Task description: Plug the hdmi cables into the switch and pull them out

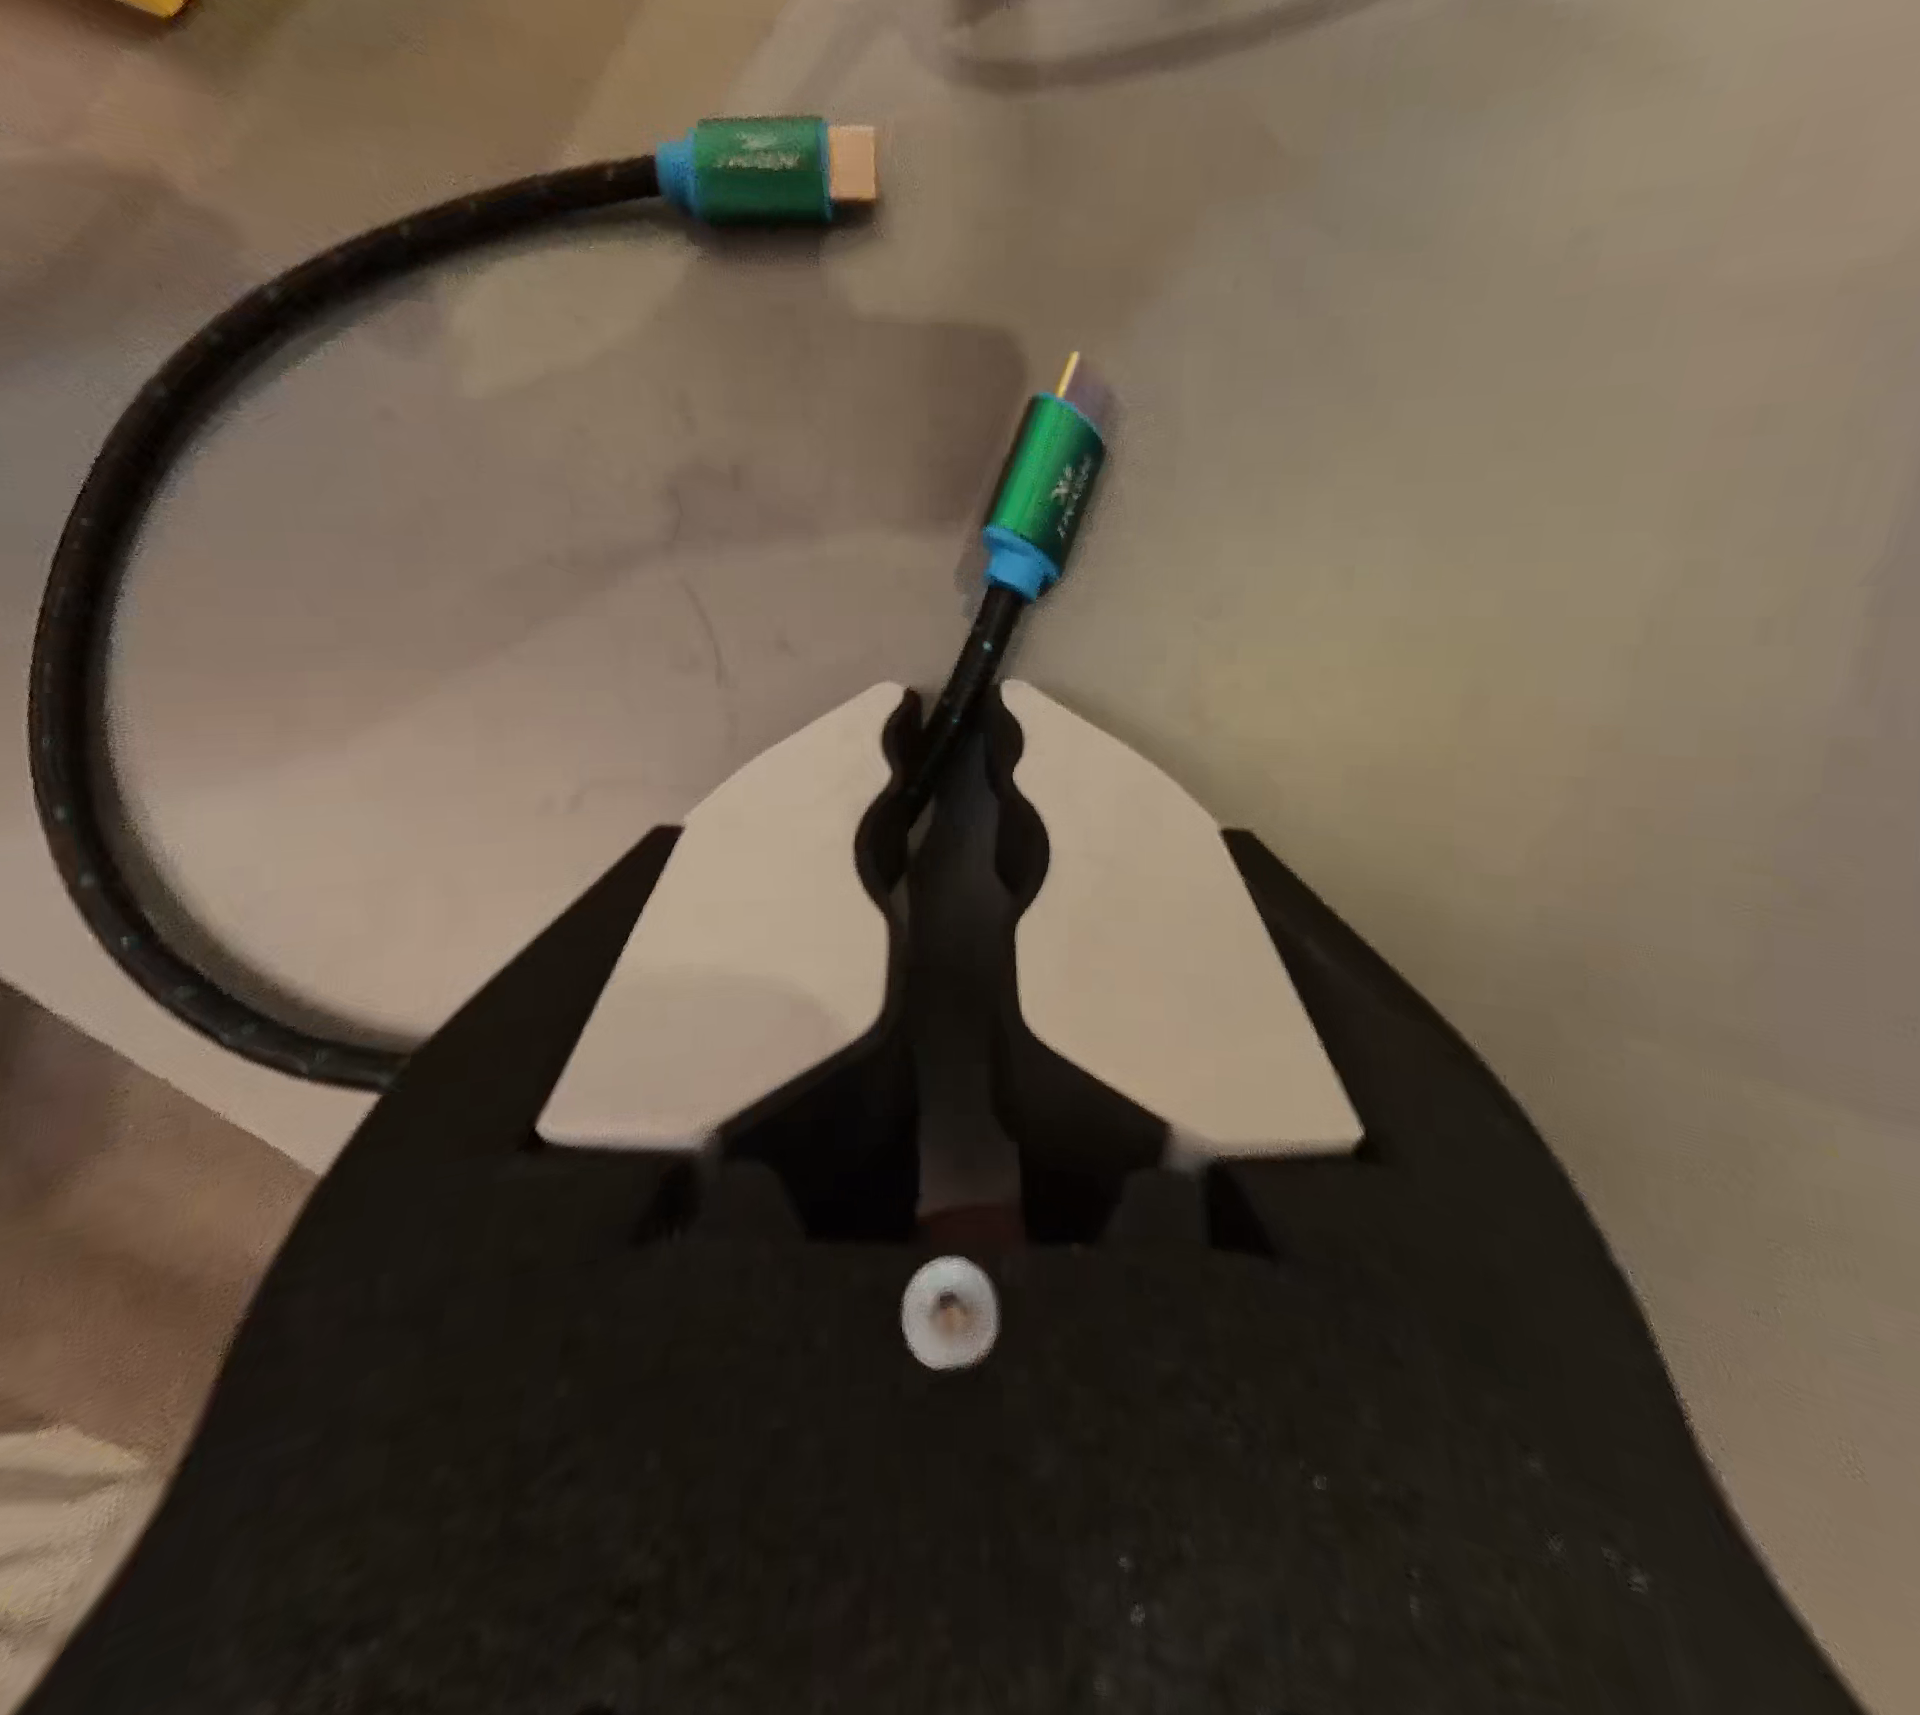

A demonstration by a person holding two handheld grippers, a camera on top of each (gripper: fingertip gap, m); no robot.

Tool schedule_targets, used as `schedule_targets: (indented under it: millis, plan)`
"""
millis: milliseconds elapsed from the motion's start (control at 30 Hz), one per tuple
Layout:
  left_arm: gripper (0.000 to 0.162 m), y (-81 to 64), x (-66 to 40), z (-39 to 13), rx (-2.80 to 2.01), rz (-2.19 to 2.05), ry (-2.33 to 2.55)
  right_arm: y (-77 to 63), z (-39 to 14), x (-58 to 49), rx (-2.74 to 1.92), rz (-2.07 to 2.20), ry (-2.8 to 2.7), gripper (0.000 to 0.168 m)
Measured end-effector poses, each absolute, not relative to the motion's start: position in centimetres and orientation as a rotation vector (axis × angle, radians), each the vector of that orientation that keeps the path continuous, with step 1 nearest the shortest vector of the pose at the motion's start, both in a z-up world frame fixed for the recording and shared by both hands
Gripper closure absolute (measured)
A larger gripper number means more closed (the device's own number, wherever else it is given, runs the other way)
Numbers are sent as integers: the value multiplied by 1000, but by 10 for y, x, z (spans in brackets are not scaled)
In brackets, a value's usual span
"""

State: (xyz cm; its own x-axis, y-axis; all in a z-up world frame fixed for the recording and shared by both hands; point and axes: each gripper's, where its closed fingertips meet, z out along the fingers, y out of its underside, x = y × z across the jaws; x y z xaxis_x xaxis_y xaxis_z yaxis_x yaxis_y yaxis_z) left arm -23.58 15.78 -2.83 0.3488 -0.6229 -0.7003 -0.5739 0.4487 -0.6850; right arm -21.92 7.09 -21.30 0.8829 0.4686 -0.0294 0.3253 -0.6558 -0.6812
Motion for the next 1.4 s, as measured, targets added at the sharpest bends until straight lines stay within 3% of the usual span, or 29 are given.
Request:
schedule_targets:
  millis: [33, 167, 400, 533, 800, 1400]
  plan:
    - [142, 159, -237, -28, -1199, -37, 1303, 71, -213, -218, -2333, 274, -631, 158]
    - [142, 157, -240, -33, -1169, -27, 1332, 88, -197, -191, -2217, 218, -847, 161]
    - [141, 156, -233, -56, -1147, 22, 1402, 110, -103, -144, -1877, -106, -1215, 163]
    - [142, 154, -224, -65, -1116, 115, 1436, 107, -81, -140, -1903, -127, -1307, 163]
    - [142, 152, -205, -86, -1065, 367, 1479, 99, -71, -151, -2101, -56, -1227, 163]
    - [142, 151, -193, -101, -1045, 500, 1505, 95, -84, -143, -2192, -137, -1198, 162]
